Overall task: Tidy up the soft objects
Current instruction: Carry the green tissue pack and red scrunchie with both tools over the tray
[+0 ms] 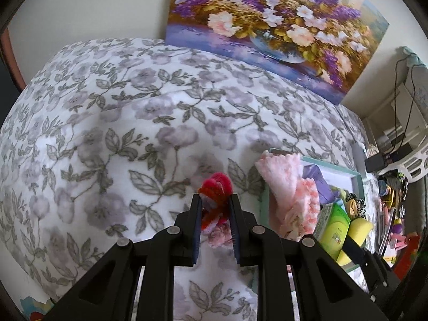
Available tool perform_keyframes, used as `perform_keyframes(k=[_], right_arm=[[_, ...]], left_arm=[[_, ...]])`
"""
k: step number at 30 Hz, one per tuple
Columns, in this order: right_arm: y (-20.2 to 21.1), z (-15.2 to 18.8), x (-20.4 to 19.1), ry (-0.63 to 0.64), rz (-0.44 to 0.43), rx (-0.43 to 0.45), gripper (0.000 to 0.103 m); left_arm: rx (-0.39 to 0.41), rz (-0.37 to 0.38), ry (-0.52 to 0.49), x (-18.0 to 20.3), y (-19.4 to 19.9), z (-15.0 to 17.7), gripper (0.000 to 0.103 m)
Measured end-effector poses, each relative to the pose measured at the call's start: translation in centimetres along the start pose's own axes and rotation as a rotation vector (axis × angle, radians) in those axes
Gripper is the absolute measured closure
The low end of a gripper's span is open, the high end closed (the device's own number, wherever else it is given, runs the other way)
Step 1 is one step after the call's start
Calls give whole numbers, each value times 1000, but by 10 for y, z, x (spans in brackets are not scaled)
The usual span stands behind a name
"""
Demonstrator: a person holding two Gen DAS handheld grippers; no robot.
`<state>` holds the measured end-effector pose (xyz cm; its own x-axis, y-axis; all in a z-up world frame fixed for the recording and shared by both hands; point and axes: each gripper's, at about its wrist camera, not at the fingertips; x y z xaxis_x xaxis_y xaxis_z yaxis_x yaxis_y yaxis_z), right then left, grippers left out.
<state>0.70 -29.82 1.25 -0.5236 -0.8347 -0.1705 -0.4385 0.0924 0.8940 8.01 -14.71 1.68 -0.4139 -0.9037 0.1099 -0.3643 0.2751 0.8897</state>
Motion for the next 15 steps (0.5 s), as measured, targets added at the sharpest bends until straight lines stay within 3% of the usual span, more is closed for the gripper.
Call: perform_keyframes(k=[15], right_arm=[[-7,-14,83,-145,105,-29,37]], left_arm=[[-28,97,-180,91,-13,6,82]])
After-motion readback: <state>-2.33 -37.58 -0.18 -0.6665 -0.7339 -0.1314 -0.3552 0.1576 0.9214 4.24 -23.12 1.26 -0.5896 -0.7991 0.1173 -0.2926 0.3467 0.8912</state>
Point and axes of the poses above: each gripper's, at about its wrist camera, not at the fingertips, and y roughly against the way its jaws point, x to its right, z to its underside, and after that the axes turned 14 degrees about -y, right-handed
